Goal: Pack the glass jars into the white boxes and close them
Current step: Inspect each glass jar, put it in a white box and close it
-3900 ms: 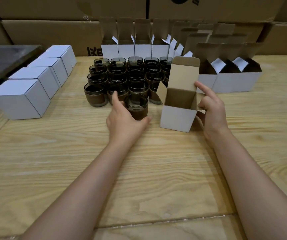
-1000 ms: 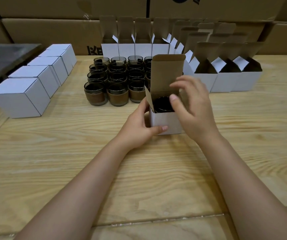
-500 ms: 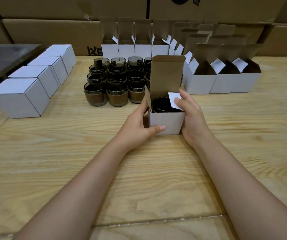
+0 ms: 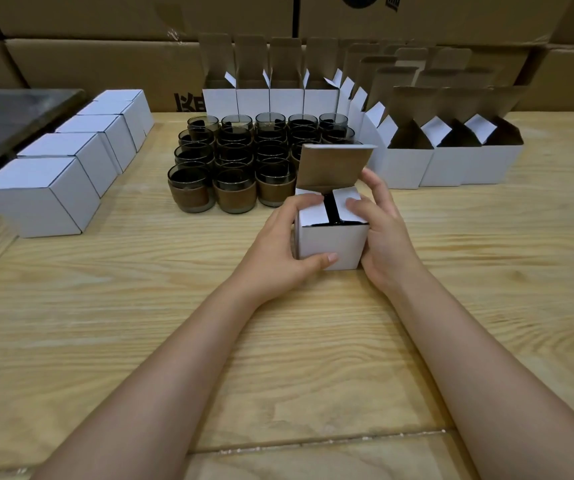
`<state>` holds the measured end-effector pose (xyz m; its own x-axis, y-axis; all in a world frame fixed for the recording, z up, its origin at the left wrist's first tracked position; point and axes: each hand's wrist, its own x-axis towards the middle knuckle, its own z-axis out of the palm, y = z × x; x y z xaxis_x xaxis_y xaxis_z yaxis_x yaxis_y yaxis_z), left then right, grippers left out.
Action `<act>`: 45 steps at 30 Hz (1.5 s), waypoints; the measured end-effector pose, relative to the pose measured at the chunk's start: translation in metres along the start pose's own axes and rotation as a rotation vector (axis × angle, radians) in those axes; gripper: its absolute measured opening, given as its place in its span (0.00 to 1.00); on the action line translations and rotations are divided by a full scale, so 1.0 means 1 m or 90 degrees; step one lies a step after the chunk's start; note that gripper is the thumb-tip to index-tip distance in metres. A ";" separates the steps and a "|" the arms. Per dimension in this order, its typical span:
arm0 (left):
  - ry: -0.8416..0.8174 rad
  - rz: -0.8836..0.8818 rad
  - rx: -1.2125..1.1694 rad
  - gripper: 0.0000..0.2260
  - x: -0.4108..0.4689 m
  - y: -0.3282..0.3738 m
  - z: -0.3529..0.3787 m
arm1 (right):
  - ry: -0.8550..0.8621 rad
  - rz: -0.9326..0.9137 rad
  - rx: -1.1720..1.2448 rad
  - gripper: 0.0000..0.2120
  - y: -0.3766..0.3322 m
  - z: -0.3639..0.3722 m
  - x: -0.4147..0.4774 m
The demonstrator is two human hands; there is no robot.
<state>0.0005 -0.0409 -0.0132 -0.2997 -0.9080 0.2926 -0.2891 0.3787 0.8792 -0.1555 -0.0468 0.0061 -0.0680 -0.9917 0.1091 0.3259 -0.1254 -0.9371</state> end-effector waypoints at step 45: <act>0.016 0.034 -0.046 0.42 0.000 0.000 -0.004 | -0.061 -0.122 -0.191 0.09 -0.005 -0.021 -0.004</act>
<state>0.0039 -0.0413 -0.0123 -0.2895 -0.8914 0.3486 -0.2064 0.4138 0.8867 -0.1765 -0.0414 0.0038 -0.0074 -0.9509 0.3095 0.0234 -0.3096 -0.9506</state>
